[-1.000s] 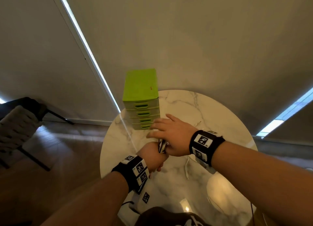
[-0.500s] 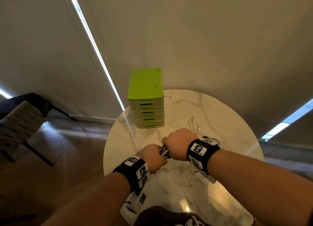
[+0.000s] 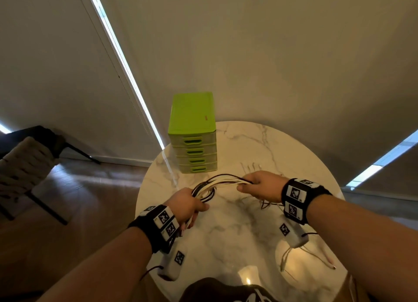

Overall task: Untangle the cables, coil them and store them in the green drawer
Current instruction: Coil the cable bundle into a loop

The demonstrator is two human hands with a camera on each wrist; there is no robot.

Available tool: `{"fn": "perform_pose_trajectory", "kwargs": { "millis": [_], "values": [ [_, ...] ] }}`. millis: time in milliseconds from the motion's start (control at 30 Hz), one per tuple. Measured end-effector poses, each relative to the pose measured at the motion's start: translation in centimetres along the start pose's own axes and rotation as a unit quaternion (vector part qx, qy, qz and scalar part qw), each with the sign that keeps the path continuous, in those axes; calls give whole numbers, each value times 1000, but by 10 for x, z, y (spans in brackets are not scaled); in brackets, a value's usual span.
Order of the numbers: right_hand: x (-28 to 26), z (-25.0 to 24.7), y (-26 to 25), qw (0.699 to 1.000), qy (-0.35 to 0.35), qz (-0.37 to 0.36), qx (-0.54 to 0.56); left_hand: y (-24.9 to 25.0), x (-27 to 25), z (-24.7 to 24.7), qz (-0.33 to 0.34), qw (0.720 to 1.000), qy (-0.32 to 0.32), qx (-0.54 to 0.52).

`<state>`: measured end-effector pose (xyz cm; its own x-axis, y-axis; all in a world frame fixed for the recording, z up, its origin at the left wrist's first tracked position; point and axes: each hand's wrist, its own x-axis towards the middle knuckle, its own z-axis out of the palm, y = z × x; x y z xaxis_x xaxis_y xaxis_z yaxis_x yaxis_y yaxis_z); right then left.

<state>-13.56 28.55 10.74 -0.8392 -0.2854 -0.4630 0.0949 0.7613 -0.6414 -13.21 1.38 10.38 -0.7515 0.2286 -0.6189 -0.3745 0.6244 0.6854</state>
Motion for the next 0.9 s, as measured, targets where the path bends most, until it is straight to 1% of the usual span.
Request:
{"fn": "perform_pose_trajectory", "kwargs": {
  "millis": [33, 67, 133, 167, 233, 267, 333, 400, 467, 600, 667, 733, 833, 867, 900],
  "values": [
    [-1, 2, -3, 997, 23, -27, 64, -1, 2, 0, 1, 1000, 2, -15],
    [-1, 5, -8, 987, 45, -56, 144, -1, 4, 2, 6, 1000, 6, -25],
    [0, 14, -19, 950, 82, -86, 290, -1, 6, 9, 20, 998, 21, -51],
    [1, 20, -24, 936, 104, -85, 326, 1, 6, 12, 30, 997, 32, -68],
    [3, 32, -33, 925, 136, -67, 349, 8, 5, 18, 49, 993, 47, -101],
    [4, 38, -37, 926, 148, -57, 341, 12, 5, 21, 55, 990, 53, -117],
    [3, 46, -43, 945, 168, -47, 276, 20, 3, 25, 59, 985, 73, -145],
    [2, 51, -49, 960, 170, -45, 216, 24, 2, 29, 62, 979, 92, -170],
    [-1, 55, -54, 967, 155, -42, 197, 28, 1, 31, 70, 975, 107, -181],
    [-9, 60, -60, 979, 113, -53, 161, 36, -4, 33, 86, 971, 99, -200],
    [-13, 58, -60, 977, 96, -65, 179, 38, -7, 34, 91, 968, 98, -212],
    [-15, 59, -59, 975, 74, -91, 190, 39, -7, 34, 75, 963, 103, -237],
    [-16, 60, -48, 984, 65, -128, 108, 38, -1, 32, 45, 954, 105, -278],
    [-16, 61, -43, 986, 57, -118, 104, 38, 1, 32, 38, 950, 99, -293],
    [-18, 61, -39, 987, 33, -89, 127, 38, 2, 31, 31, 945, 94, -312]
  ]
}}
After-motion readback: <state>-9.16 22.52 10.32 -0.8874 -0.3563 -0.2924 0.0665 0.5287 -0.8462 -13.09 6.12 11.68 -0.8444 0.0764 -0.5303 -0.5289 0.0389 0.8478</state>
